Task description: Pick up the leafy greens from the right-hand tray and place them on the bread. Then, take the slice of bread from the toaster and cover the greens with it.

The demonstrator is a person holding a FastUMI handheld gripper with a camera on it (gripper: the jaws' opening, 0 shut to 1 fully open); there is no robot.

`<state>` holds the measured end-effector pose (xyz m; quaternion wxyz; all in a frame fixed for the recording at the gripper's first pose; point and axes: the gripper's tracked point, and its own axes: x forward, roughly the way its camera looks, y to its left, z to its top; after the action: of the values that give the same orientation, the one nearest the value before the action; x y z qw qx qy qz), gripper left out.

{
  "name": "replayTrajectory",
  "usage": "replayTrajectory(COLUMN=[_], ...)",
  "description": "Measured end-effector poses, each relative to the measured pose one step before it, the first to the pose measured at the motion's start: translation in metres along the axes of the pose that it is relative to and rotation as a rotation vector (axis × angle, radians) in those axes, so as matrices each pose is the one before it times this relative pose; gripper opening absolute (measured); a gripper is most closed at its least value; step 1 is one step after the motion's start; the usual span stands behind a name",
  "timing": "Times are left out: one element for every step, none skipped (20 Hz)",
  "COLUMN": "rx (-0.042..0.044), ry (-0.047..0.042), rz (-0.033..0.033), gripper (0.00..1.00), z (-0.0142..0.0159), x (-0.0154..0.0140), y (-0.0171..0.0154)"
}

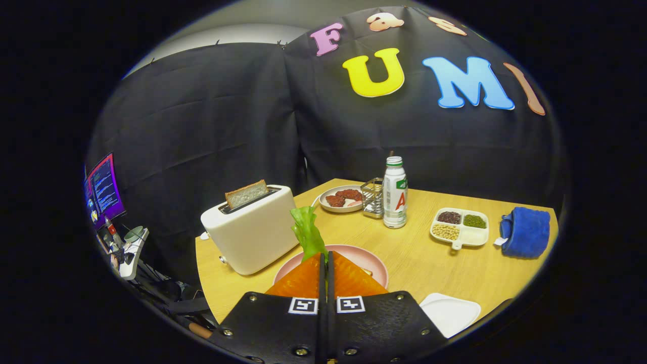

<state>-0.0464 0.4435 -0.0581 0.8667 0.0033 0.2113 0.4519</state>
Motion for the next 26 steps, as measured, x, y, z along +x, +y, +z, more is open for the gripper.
replayTrajectory(rx=[0.00396,0.01084,0.01442,0.01492,0.01375,0.01416,0.01002,0.00830,-0.00130,-0.00248,-0.00012,-0.00344,-0.00819,-0.00740,-0.01069,-0.01816,-0.01822,-0.01195,-0.00821,-0.00479,-0.00234,0.00314,0.01247,0.01469,0.01720,0.01128], ry=[0.02191,0.02052,0.02081,0.01867,0.01419,0.01349,0.01337,0.02170,0.01725,0.01208,-0.00309,-0.01052,-0.00345,-0.00519,-0.00655,-0.01517,-0.02190,-0.03155,-0.03457,-0.03986,-0.04514,-0.03962,-0.04066,-0.03353,-0.02305,-0.01537], rz=[-0.00033,-0.00262,-0.00469,-0.01501,-0.01149,-0.01912,-0.02239,-0.03414,-0.03141,-0.02039,-0.00170,-0.00477,-0.00397,-0.00141,-0.01350,-0.02694,-0.03196,-0.03537,-0.02890,-0.03222,-0.02024,-0.01722,-0.01122,-0.00680,-0.01835,-0.00213], gripper=[0.00,0.00,0.00,0.00,0.00,0.00,0.00,0.00,0.00,0.00,0.00,0.04,0.10,0.16,0.27,0.27,0.33,0.35,0.46,0.52,0.56,0.56,0.56,0.56,0.56,0.56], z=[-0.00629,-0.00775,-0.00679,-0.00626,-0.00417,-0.00432,-0.00376,-0.00561,-0.00372,-0.00347,-0.00014,0.00324,-0.00133,0.00088,0.00114,0.00325,0.00571,0.00338,0.00870,0.00719,0.01069,0.00799,0.00896,0.00778,0.00659,0.00345], x=[0.00980,0.01007,0.00885,0.00713,0.00535,0.00474,0.00274,0.00288,0.00128,0.00244,-0.00098,-0.00106,0.00133,-0.00036,-0.00295,-0.00377,-0.00444,-0.00128,-0.00883,-0.00567,-0.00916,-0.00590,-0.00586,-0.00491,-0.00366,-0.00209], y=[-0.00097,-0.00298,-0.00434,-0.00681,-0.00672,-0.00652,-0.00805,-0.00882,-0.00824,-0.00376,-0.00054,-0.00134,-0.00193,-0.00021,-0.00122,-0.00532,-0.00570,-0.00487,-0.00361,-0.00194,0.00298,0.00621,0.00878,0.01075,0.00905,0.01018])
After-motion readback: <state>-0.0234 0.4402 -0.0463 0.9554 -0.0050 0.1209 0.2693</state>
